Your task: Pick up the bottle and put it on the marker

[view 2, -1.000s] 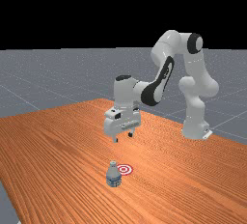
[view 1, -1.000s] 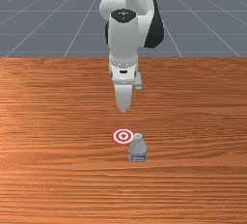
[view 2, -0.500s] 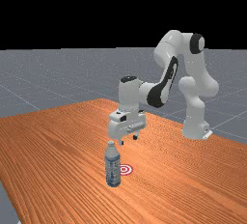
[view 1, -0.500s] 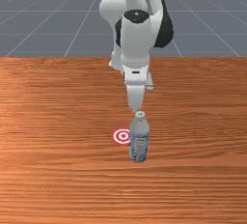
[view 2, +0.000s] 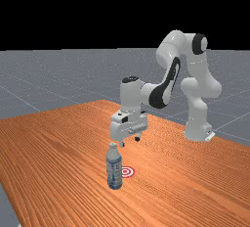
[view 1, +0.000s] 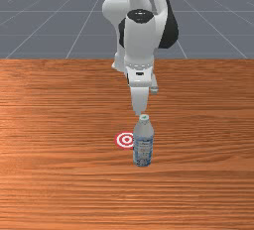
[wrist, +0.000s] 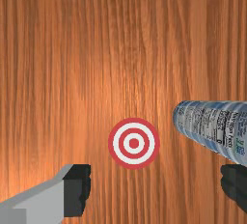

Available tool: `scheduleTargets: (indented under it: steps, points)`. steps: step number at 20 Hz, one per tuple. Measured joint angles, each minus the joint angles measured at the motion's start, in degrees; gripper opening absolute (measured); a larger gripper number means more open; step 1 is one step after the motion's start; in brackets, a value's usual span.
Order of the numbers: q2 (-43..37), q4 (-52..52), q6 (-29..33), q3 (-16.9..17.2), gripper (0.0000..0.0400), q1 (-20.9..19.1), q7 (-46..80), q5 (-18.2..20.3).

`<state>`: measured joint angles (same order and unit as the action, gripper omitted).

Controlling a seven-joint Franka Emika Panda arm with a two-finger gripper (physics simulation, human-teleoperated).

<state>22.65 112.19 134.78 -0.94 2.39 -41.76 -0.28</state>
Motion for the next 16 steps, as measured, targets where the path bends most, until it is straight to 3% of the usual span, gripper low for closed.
scheduleTargets:
  steps: [9, 12, 15, 16]
  points:
    - [-0.1, 0.1, 0.0, 0.1, 0.04, 0.1, 0.4, -0.1]
    - [-2.9, 4.7, 7.7, 0.4, 0.04, 0.2, 0.7, -0.8]
    - [-4.9, 3.7, 3.9, 0.2, 0.04, 0.1, 0.5, -0.5]
    - [-4.1, 0.7, -1.8, -0.9, 0.04, -1.1, -2.5, 3.0]
